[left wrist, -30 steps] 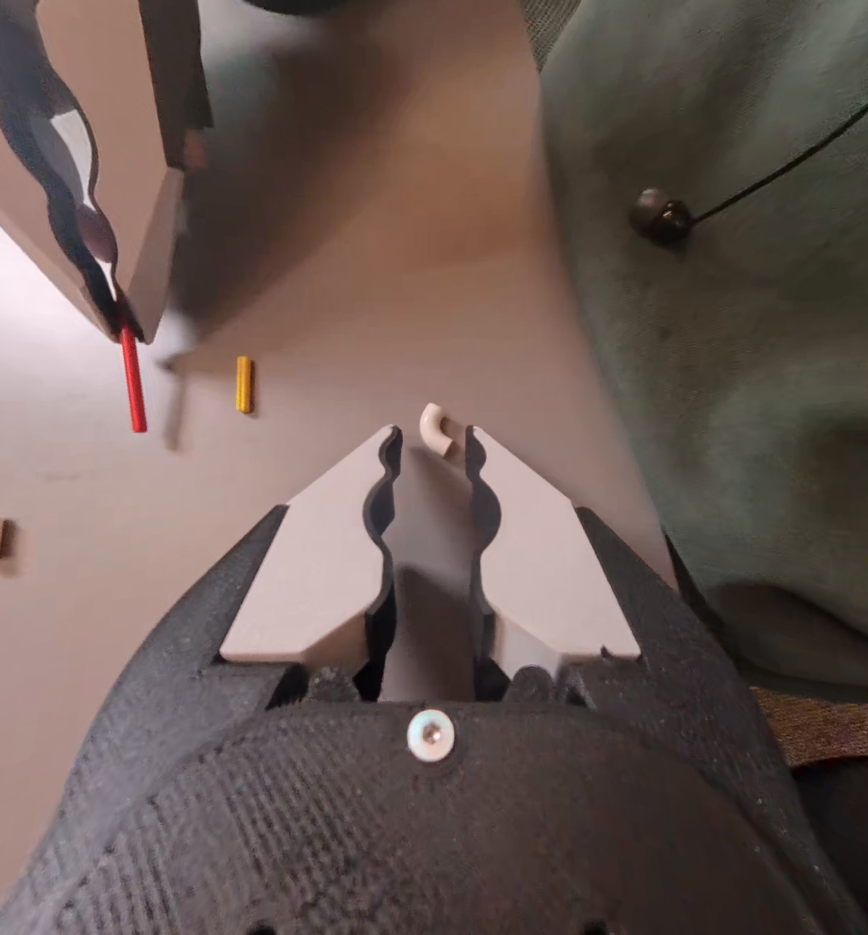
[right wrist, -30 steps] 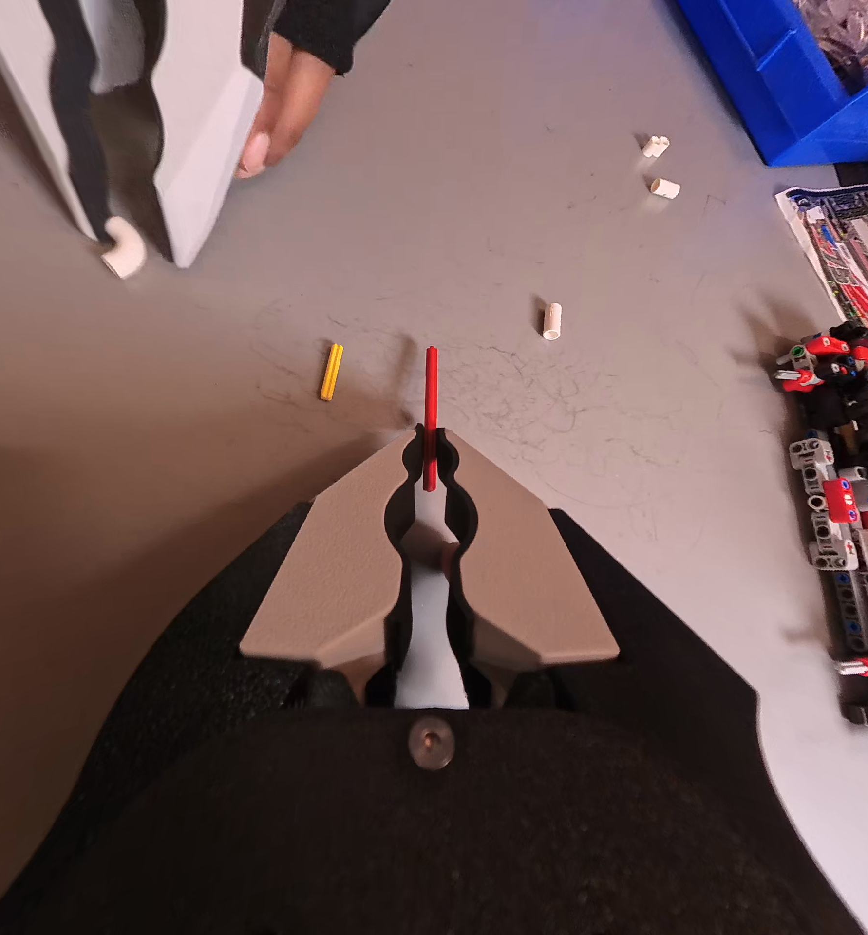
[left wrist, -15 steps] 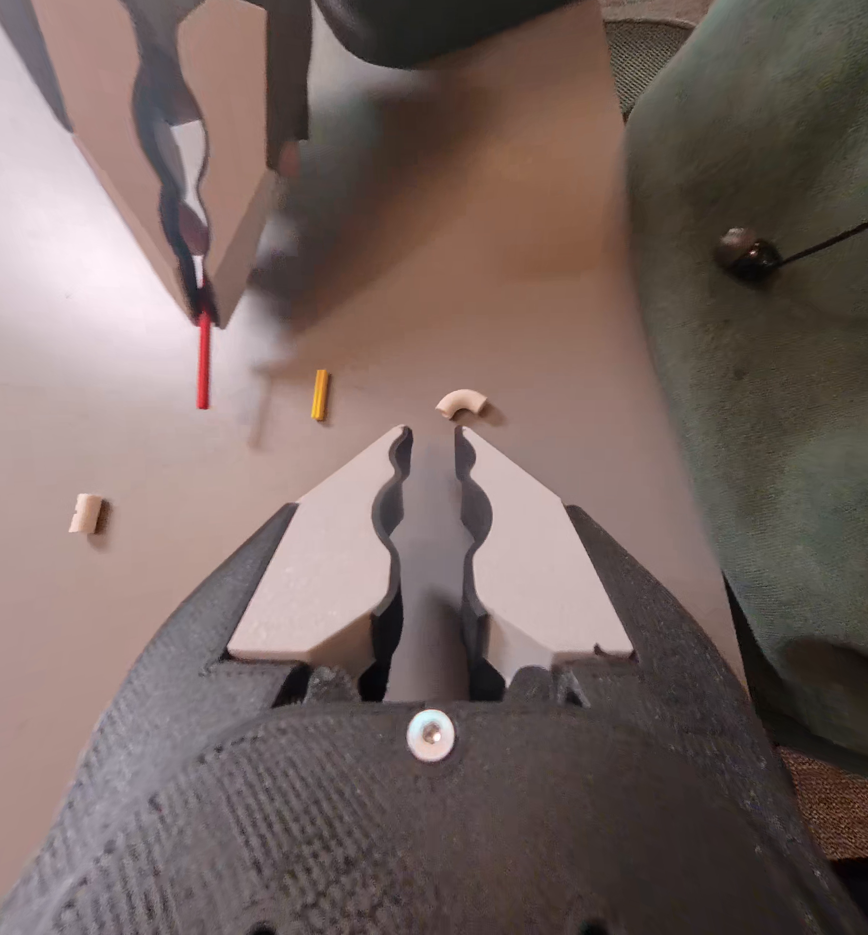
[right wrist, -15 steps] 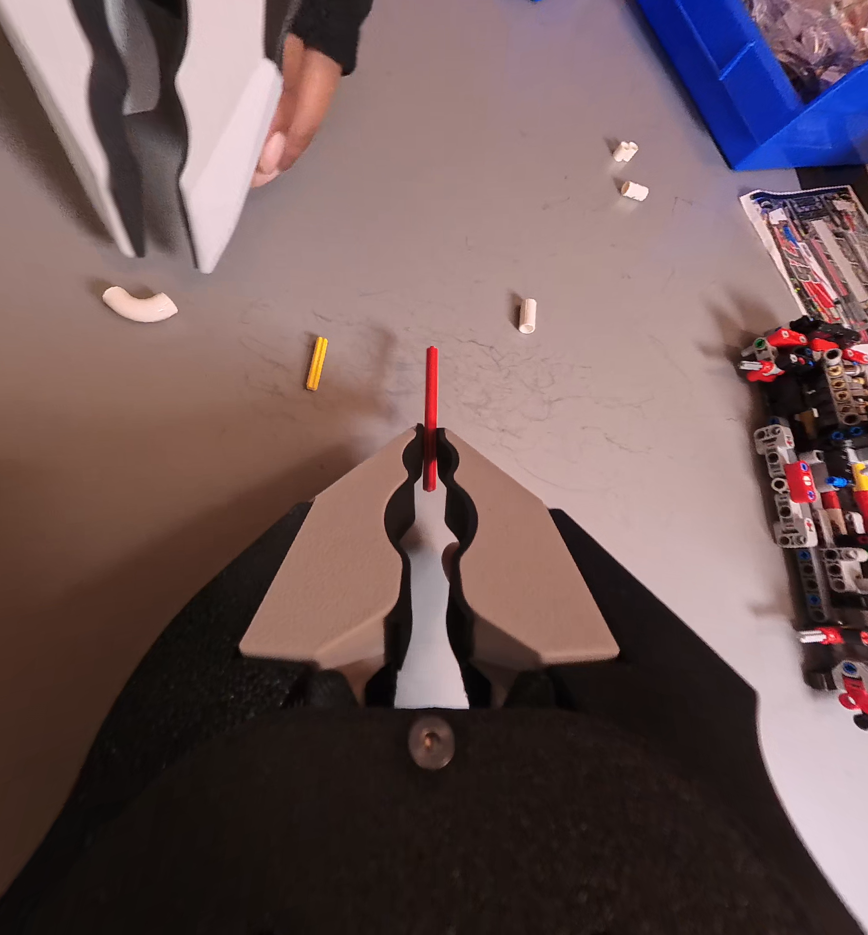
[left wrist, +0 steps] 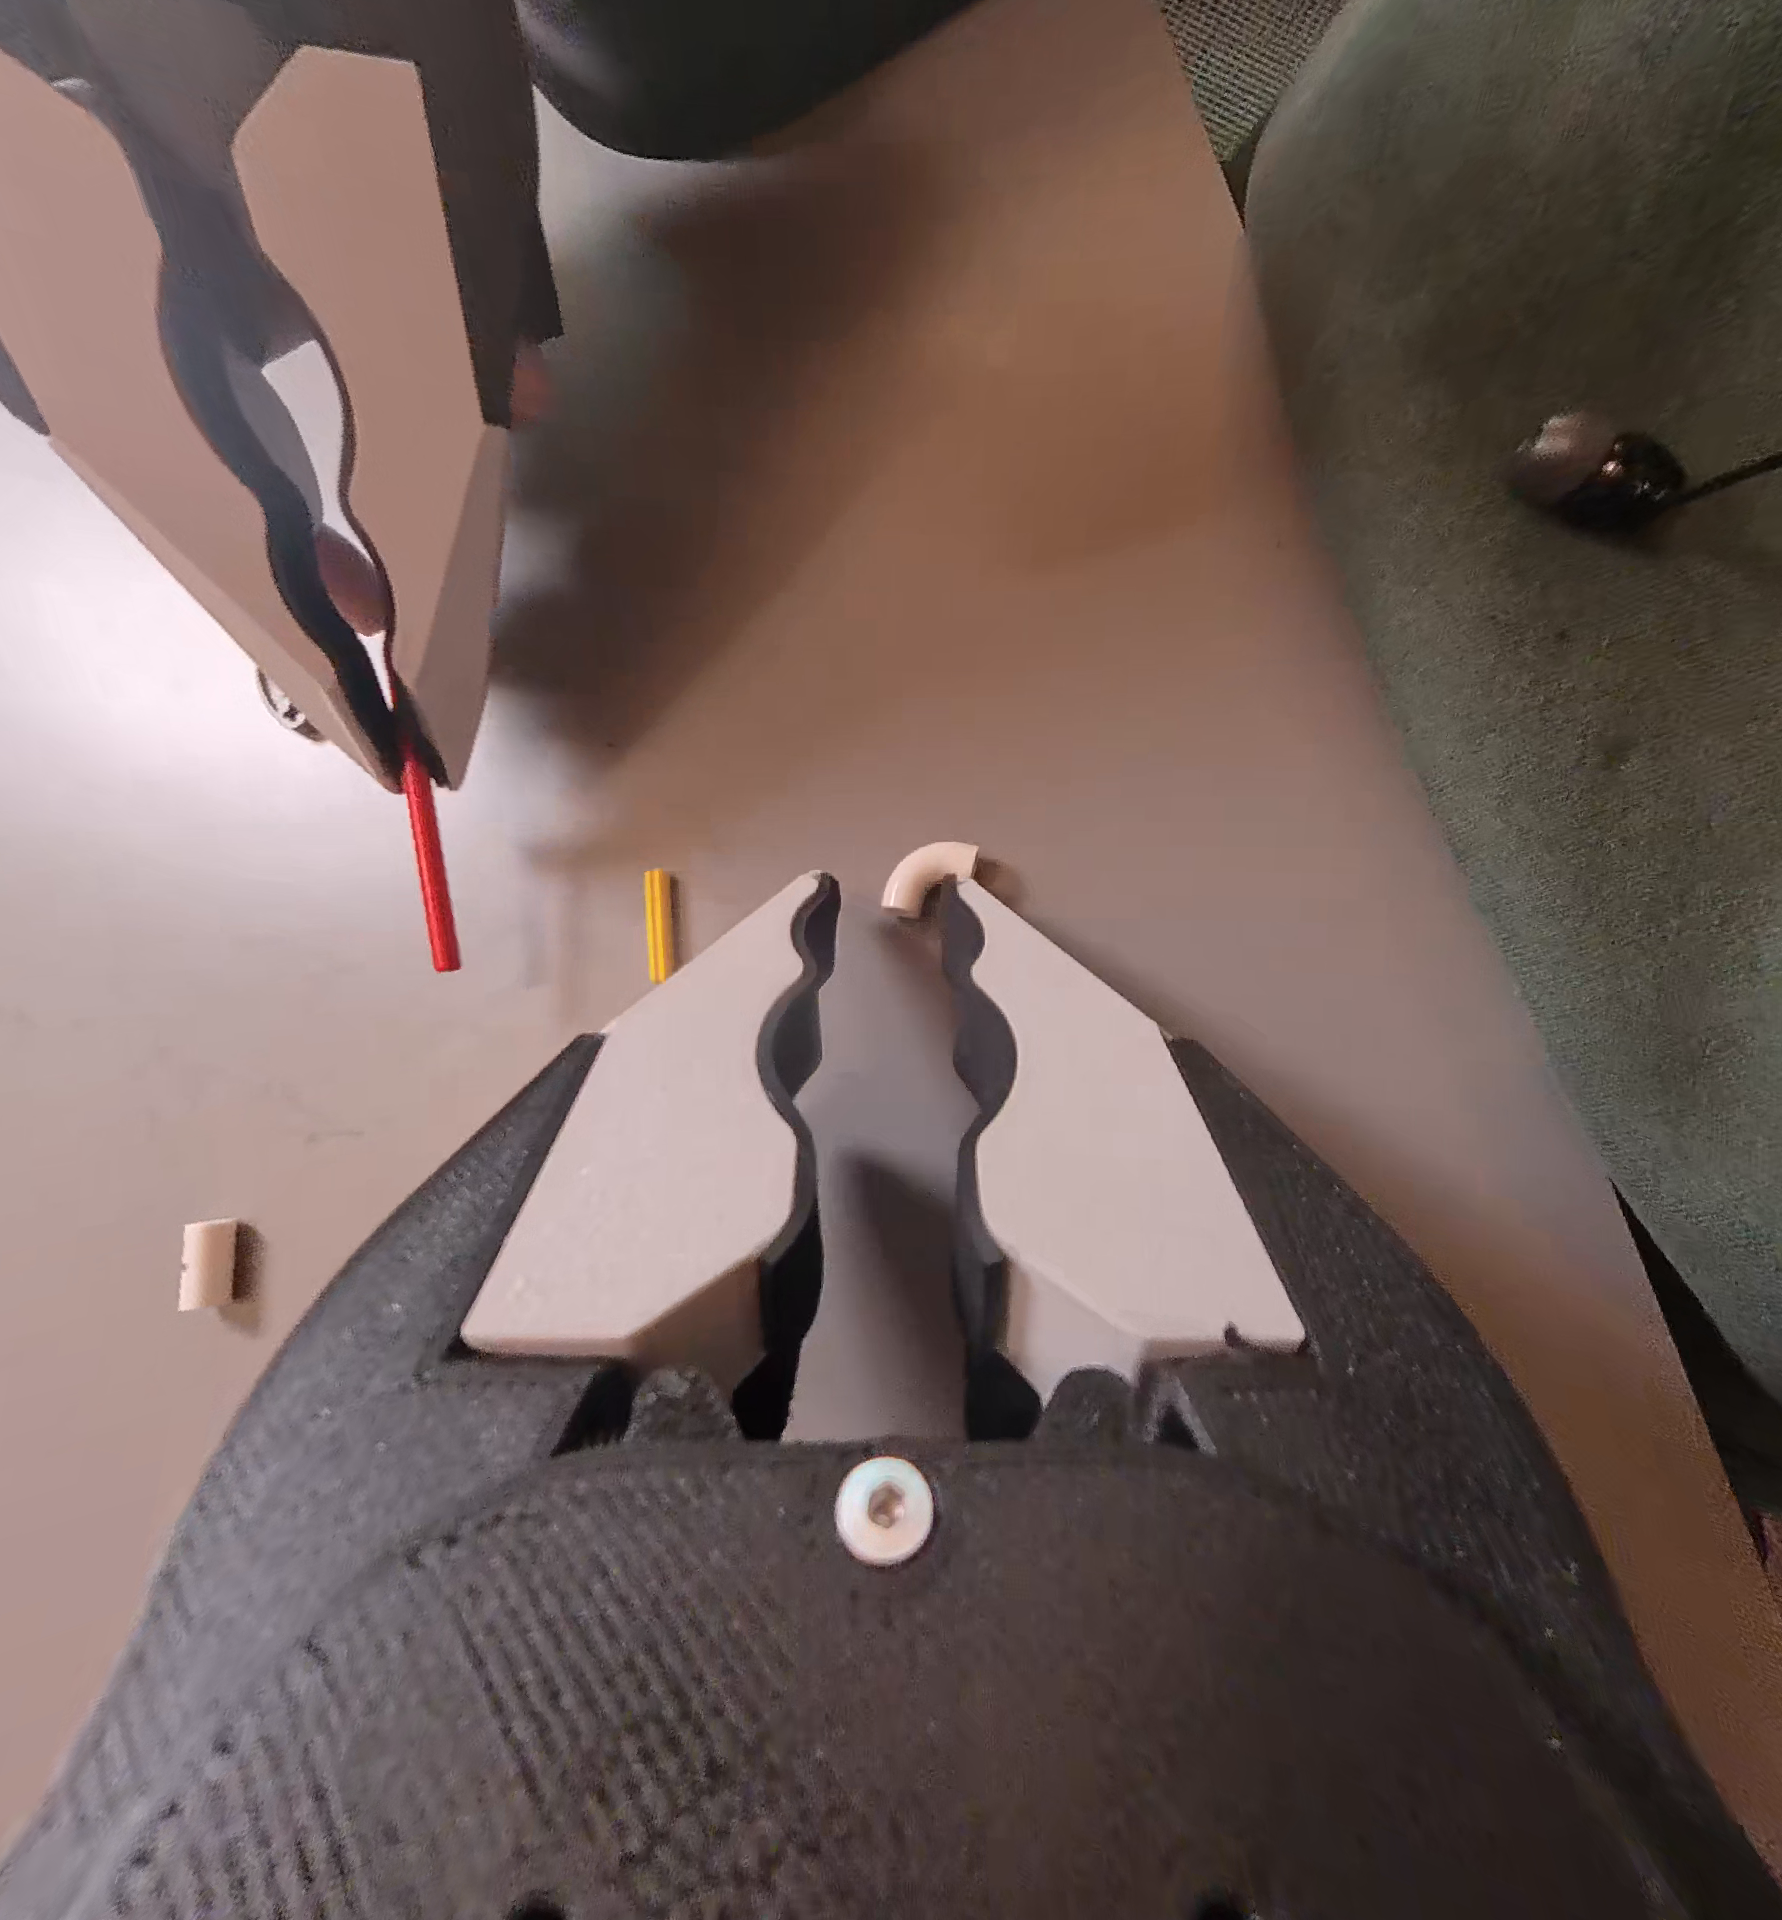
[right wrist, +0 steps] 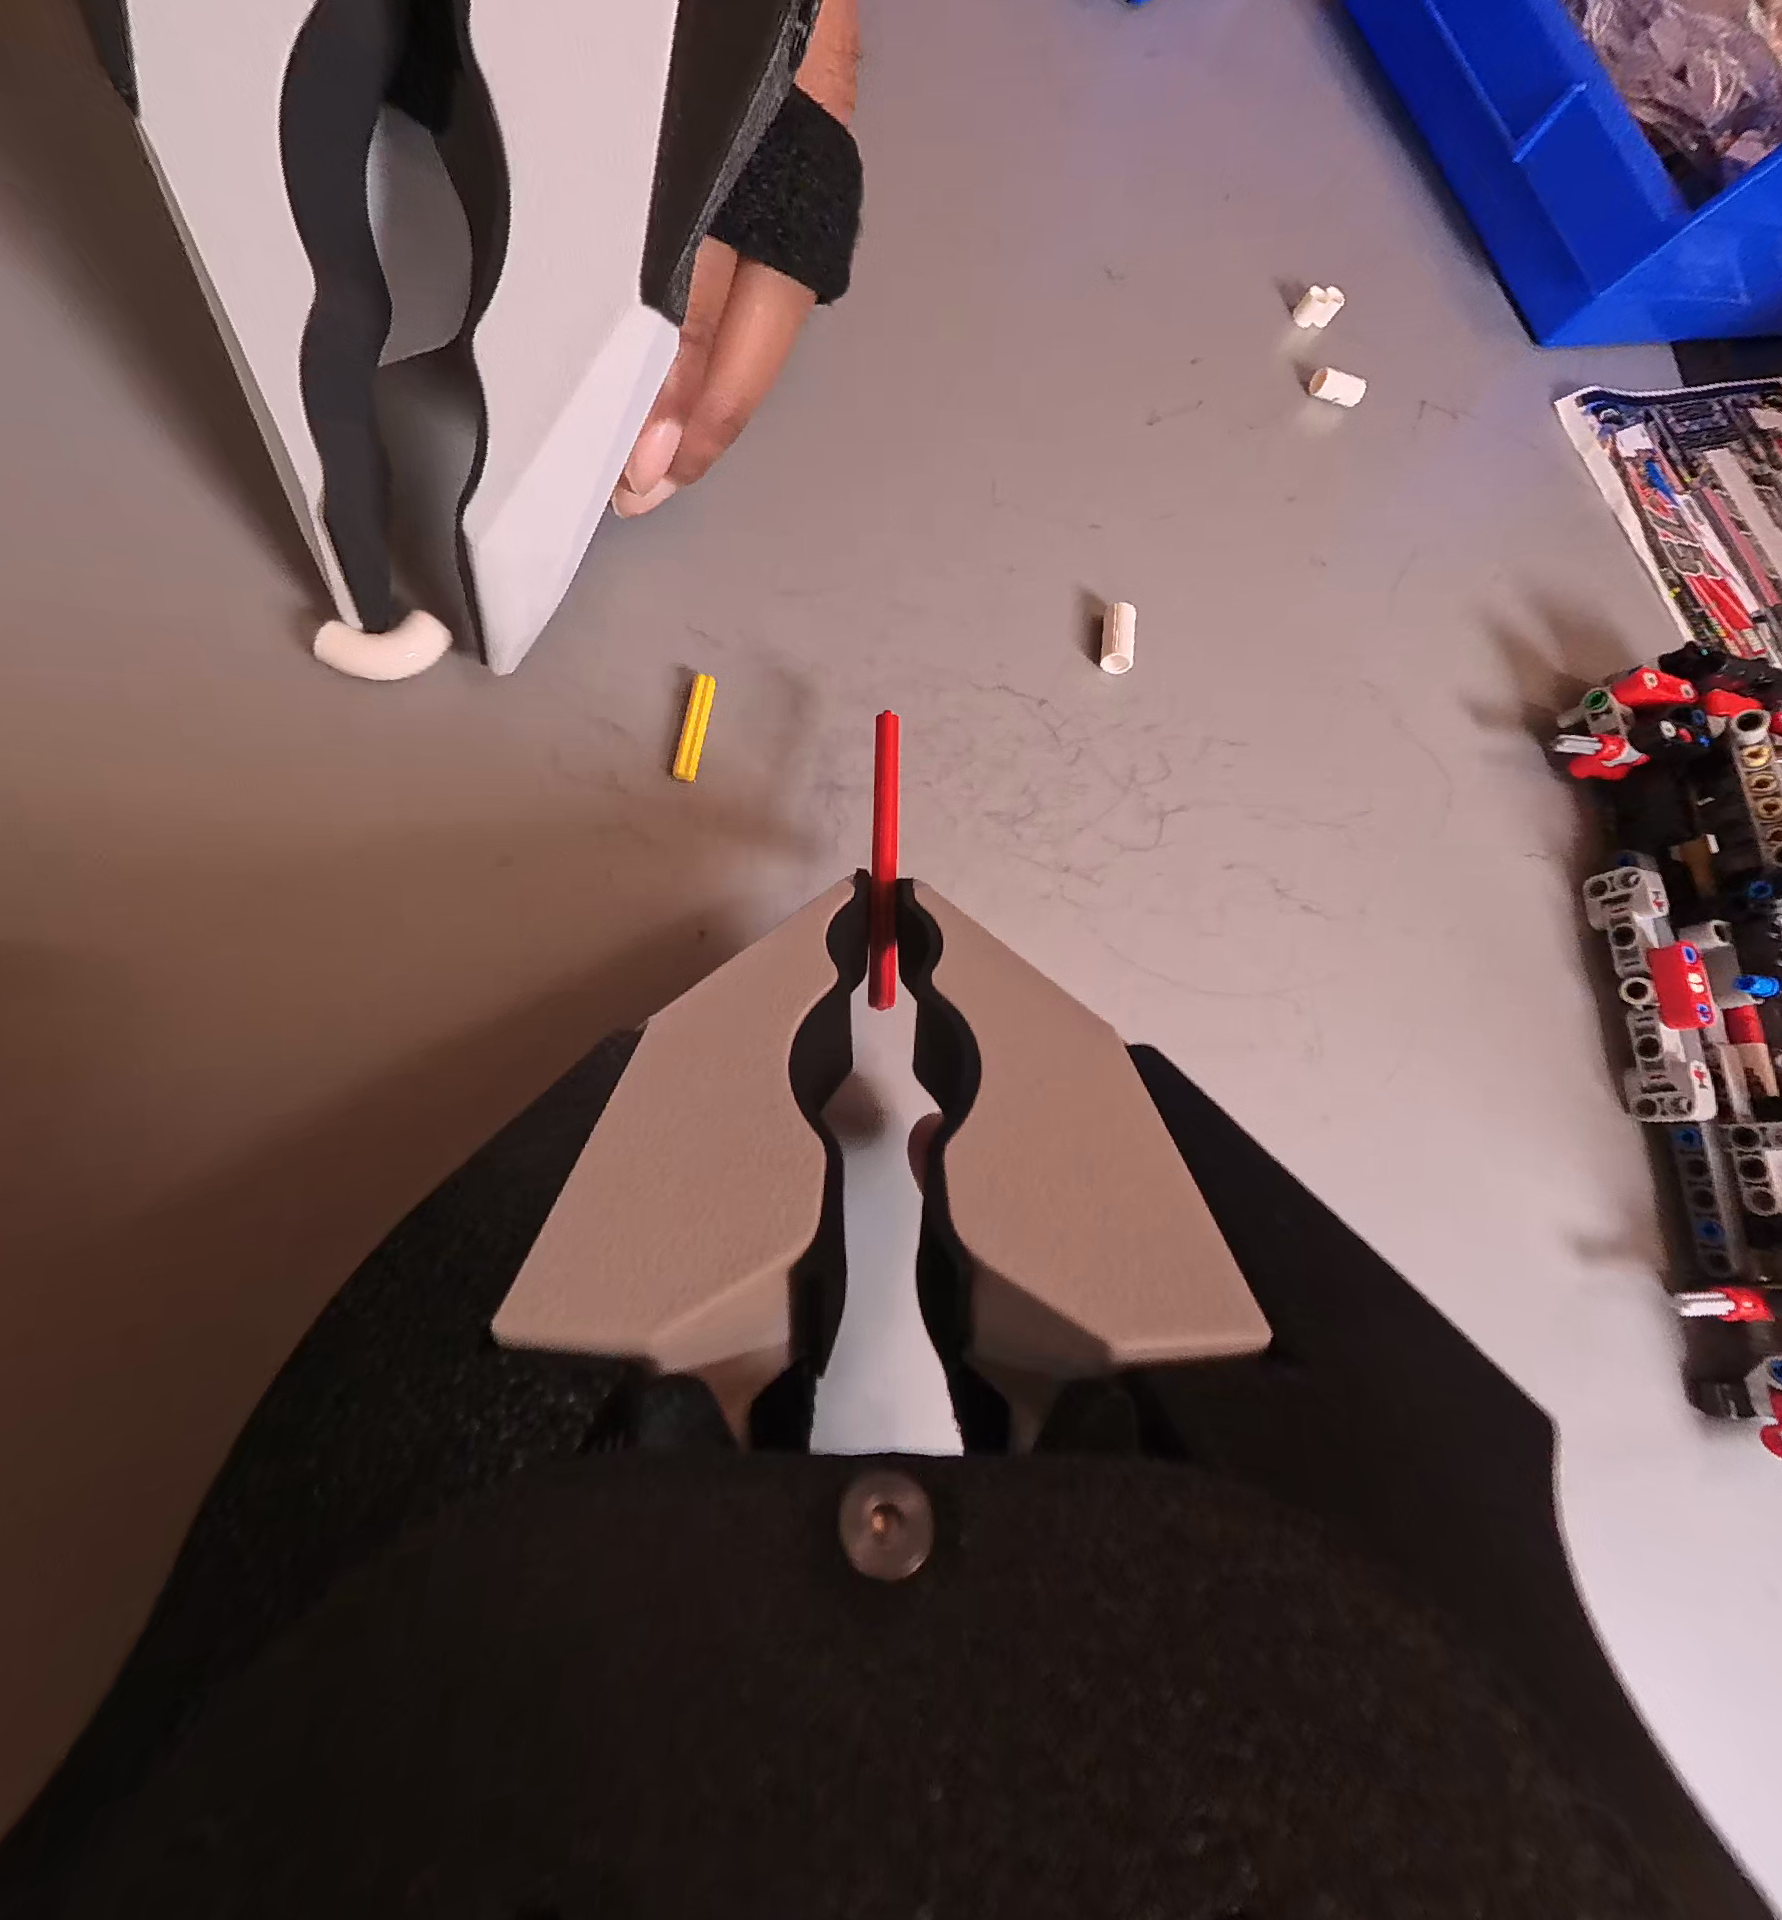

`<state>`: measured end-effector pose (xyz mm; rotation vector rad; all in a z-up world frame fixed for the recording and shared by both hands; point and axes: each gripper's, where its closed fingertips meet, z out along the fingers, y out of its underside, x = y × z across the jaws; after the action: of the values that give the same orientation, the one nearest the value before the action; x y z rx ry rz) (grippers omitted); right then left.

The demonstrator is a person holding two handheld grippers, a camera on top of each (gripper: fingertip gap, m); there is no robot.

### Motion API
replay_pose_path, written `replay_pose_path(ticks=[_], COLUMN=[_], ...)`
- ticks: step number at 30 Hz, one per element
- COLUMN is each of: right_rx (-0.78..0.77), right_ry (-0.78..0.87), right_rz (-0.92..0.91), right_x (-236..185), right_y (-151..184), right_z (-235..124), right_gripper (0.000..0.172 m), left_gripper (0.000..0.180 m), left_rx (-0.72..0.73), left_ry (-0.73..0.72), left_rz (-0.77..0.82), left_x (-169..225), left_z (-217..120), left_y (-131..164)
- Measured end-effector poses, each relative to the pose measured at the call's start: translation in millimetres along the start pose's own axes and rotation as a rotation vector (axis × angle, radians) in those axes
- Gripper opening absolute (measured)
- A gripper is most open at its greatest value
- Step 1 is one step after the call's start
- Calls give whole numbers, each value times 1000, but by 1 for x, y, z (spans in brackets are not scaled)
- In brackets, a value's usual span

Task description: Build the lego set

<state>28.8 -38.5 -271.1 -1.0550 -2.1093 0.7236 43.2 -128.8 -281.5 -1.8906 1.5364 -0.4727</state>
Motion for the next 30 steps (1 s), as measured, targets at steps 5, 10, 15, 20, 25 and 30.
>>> replay_pose_path(ticks=[5, 10, 15, 20, 25, 30], right_rx=[-1, 0, -16, -72, -88, -89], right_ry=[-2, 7, 62, 106, 120, 123], right_rz=[-1, -3, 6, 30, 66, 111], right_x=[-1, -1, 7, 13, 13, 12], right_y=[1, 2, 2, 5, 5, 3], right_z=[-2, -6, -13, -6, 3, 8], right_gripper=[1, 1, 1, 1, 0, 0], left_gripper=[8, 7, 6, 6, 6, 6], left_rx=[-16, -39, -72, -56, -42, -53], left_ry=[85, 1, -273, -393, -437, -463], left_rz=[52, -22, -197, -367, -460, -518], left_x=[7, -8, -61, -91, -101, -104], left_z=[6, 8, -5, -15, -19, -18], left_y=[-3, -3, 20, 29, 30, 36])
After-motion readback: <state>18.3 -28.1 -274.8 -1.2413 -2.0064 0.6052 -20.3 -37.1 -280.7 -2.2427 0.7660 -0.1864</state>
